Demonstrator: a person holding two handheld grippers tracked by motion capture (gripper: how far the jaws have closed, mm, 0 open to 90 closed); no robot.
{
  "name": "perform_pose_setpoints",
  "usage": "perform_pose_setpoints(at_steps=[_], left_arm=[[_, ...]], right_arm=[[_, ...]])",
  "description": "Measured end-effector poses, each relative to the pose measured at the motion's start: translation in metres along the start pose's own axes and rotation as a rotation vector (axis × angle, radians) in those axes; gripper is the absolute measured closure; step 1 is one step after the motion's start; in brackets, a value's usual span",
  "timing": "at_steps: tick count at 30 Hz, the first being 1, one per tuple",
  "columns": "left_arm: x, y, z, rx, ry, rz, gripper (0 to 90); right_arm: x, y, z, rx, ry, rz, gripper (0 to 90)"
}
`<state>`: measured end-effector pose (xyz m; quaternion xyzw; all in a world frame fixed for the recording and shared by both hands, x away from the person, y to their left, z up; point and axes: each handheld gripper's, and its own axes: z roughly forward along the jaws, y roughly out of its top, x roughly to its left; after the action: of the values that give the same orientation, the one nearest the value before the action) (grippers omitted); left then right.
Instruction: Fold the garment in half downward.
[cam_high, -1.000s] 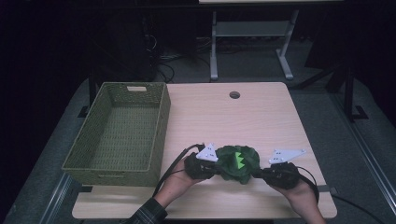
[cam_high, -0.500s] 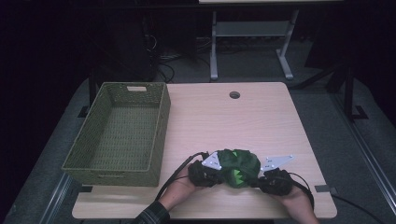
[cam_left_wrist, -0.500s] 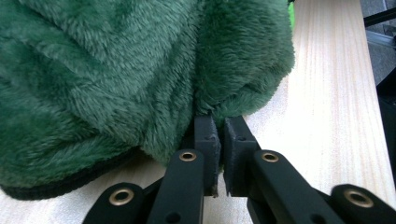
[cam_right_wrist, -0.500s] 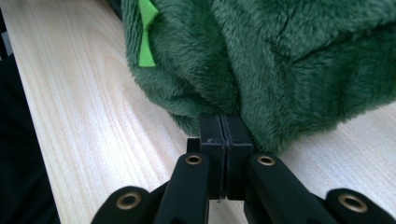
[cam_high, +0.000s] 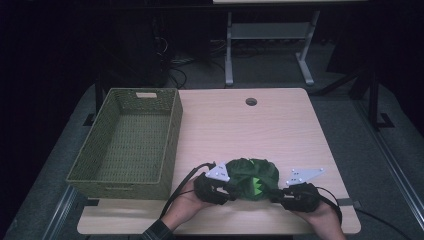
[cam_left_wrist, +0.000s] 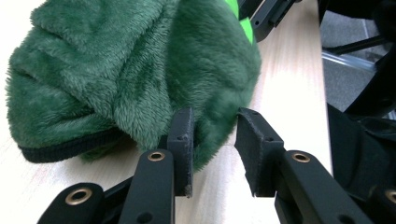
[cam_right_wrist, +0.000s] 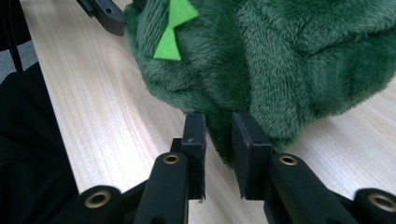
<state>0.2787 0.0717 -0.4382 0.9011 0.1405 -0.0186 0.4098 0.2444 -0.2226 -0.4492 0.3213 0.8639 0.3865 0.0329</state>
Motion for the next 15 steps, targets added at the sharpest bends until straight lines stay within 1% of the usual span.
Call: perform_pose_setpoints(at_steps=[2,5,7,8,10,11,15], left_arm=[[-0.002,-0.001,-0.002,0.001,0.0,-0.001,64.6],[-0.005,-0.004,-0.005,0.006,0.002,0.001,64.6],[-0.006,-0.004,-0.009,-0.003,0.006,0.0,67.0],[-0.006,-0.004,-0.01,-0.012,0.009,-0.005,68.2],[-0.005,-0.002,-0.013,-0.028,0.015,-0.01,72.1],[-0.004,0.0,-0.014,-0.028,0.015,-0.004,73.9],[0.0,0.011,-0.016,-0.05,0.027,-0.001,82.1]], right_arm=[[0.001,-0.002,-0.001,0.0,0.001,-0.004,73.2],[0.003,-0.004,-0.003,0.003,0.002,-0.001,71.6],[0.005,-0.006,-0.006,0.001,0.0,0.006,71.8],[0.005,-0.007,-0.007,-0.007,-0.004,-0.003,73.4],[0.005,-0.005,-0.011,-0.024,-0.012,0.002,76.2],[0.004,-0.004,-0.013,-0.037,-0.016,-0.005,78.5],[-0.001,0.007,-0.019,-0.075,-0.037,-0.015,86.5]])
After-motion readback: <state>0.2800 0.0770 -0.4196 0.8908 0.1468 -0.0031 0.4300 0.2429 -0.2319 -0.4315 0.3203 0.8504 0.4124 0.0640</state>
